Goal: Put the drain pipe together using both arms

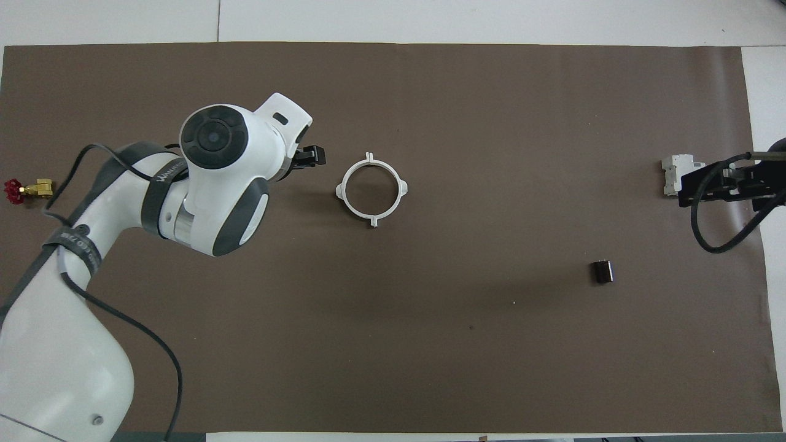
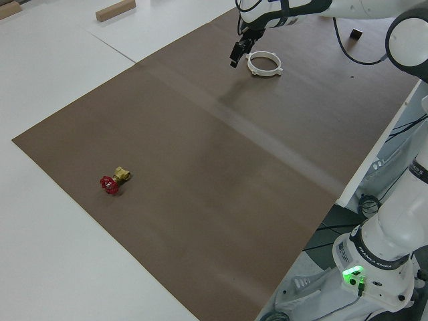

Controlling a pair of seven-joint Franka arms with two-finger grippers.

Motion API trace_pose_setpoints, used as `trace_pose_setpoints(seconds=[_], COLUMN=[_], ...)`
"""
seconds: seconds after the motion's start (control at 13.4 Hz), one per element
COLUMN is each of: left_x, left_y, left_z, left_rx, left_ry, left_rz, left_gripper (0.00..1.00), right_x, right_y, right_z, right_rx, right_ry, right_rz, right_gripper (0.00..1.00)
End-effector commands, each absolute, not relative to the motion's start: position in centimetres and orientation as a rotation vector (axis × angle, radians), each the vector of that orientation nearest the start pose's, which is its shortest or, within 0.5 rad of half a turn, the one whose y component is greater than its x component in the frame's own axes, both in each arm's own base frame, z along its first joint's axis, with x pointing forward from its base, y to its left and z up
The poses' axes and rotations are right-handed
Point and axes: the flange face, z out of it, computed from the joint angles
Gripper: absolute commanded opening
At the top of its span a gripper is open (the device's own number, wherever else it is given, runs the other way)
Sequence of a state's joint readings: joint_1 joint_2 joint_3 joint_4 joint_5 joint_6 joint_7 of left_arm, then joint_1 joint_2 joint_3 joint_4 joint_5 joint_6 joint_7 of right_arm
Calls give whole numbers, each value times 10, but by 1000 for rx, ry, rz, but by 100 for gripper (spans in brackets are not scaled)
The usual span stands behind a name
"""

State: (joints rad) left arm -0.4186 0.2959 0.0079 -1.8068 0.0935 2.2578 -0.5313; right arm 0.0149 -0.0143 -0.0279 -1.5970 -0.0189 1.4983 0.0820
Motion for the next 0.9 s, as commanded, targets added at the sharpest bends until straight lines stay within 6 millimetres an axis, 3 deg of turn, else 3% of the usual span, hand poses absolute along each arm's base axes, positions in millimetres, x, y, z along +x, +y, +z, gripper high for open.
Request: trace_pose_setpoints(seconds=[0.0,0.52,0.82], left_x=[587,585,577], left_y=[-198,-64,-13], left_z=[430,500,540], left_rx=[-3107,-3123,-3169], left_ry=[-73,-44,-13], left_rz=[-229,-189,-182], left_gripper=[100,100,100], right_x=[544,545,545], right_y=[-23,-25,-26], right_z=[615,614,614], right_rx=[-3127,-3123,-3126], right_ry=[155,165,163], right_rz=[106,106,106], right_gripper=[100,100,100])
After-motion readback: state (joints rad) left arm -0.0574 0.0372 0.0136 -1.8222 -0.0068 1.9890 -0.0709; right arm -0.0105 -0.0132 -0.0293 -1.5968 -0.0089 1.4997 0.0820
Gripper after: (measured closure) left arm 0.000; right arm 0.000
